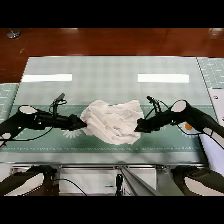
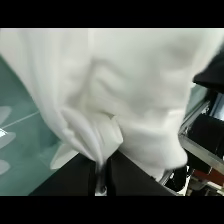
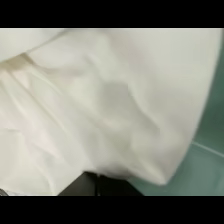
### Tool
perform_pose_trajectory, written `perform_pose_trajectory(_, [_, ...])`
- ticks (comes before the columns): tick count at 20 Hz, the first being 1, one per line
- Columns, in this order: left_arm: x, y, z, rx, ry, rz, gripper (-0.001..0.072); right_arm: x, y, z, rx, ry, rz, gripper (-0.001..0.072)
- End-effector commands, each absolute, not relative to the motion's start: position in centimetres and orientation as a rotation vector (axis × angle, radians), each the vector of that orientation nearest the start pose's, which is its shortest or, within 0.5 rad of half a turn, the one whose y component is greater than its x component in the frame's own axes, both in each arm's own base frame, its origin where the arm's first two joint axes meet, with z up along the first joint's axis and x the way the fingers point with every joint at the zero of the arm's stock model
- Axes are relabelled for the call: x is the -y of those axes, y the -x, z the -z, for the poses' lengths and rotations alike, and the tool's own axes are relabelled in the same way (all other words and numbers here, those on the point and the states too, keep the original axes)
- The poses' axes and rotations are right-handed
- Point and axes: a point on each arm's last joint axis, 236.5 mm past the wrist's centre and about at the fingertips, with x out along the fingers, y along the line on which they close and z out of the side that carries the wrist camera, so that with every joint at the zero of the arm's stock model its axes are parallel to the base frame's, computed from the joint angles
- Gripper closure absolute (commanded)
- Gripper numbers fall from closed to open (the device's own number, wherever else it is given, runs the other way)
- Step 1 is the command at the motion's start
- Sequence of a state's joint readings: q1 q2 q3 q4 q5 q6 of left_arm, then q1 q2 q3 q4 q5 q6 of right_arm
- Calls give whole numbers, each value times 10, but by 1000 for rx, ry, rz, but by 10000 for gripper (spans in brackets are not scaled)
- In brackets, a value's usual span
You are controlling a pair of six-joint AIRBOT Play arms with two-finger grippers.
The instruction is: Fold the shirts.
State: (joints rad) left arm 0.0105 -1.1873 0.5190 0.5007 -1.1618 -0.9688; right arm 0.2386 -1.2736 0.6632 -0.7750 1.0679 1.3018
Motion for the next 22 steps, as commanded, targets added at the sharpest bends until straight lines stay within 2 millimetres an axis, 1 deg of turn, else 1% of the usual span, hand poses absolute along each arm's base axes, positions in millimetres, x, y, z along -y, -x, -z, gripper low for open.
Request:
perform_pose_trajectory(1, [196, -253, -9, -1286, 654, 865, 681, -199, -257, 43, -1549, -315, -633, 688])
perform_pose_trajectory(2, [195, -269, -40, -1206, 623, 874, 682, -192, -285, 9, -1451, -270, -627, 688])
perform_pose_trajectory(3, [192, -297, -82, -1078, 594, 847, 682, -184, -323, -44, -1292, -241, -605, 688])
perform_pose_trajectory(4, [187, -327, -136, -918, 565, 812, 681, -177, -356, -105, -1122, -231, -586, 688])
perform_pose_trajectory(5, [182, -349, -196, -758, 536, 792, 682, -171, -381, -179, -934, -217, -578, 688])
perform_pose_trajectory(6, [178, -361, -264, -586, 486, 793, 682, -166, -391, -247, -768, -190, -578, 688])
perform_pose_trajectory(7, [175, -362, -325, -441, 426, 796, 682, -160, -390, -309, -624, -148, -574, 688])
perform_pose_trajectory(8, [170, -355, -376, -324, 356, 786, 682, -154, -379, -366, -496, -102, -564, 688])
perform_pose_trajectory(9, [162, -343, -421, -226, 284, 753, 682, -152, -357, -412, -397, -66, -576, 688])
perform_pose_trajectory(10, [152, -328, -456, -154, 219, 701, 682, -149, -334, -444, -325, -38, -586, 688])
perform_pose_trajectory(11, [142, -312, -480, -106, 160, 651, 682, -146, -309, -471, -249, -22, -590, 688])
perform_pose_trajectory(12, [132, -295, -500, -64, 100, 601, 682, -142, -286, -487, -195, -10, -583, 688])
perform_pose_trajectory(14, [118, -260, -522, -8, 10, 529, 682, -132, -239, -505, -131, 23, -567, 688])
perform_pose_trajectory(15, [118, -241, -529, 15, -10, 524, 682, -127, -216, -511, -101, 34, -561, 688])
perform_pose_trajectory(17, [121, -208, -530, 24, -39, 535, 681, -122, -178, -520, -41, 46, -559, 688])
perform_pose_trajectory(18, [122, -192, -524, 4, -60, 544, 682, -121, -165, -520, -27, 49, -559, 688])
perform_pose_trajectory(20, [126, -170, -500, -102, -56, 564, 681, -118, -145, -520, -11, 60, -559, 688])
perform_pose_trajectory(21, [127, -165, -483, -181, -24, 571, 681, -118, -139, -519, -8, 67, -561, 688])
perform_pose_trajectory(22, [127, -163, -462, -273, 13, 572, 681, -119, -137, -516, -21, 69, -567, 688])
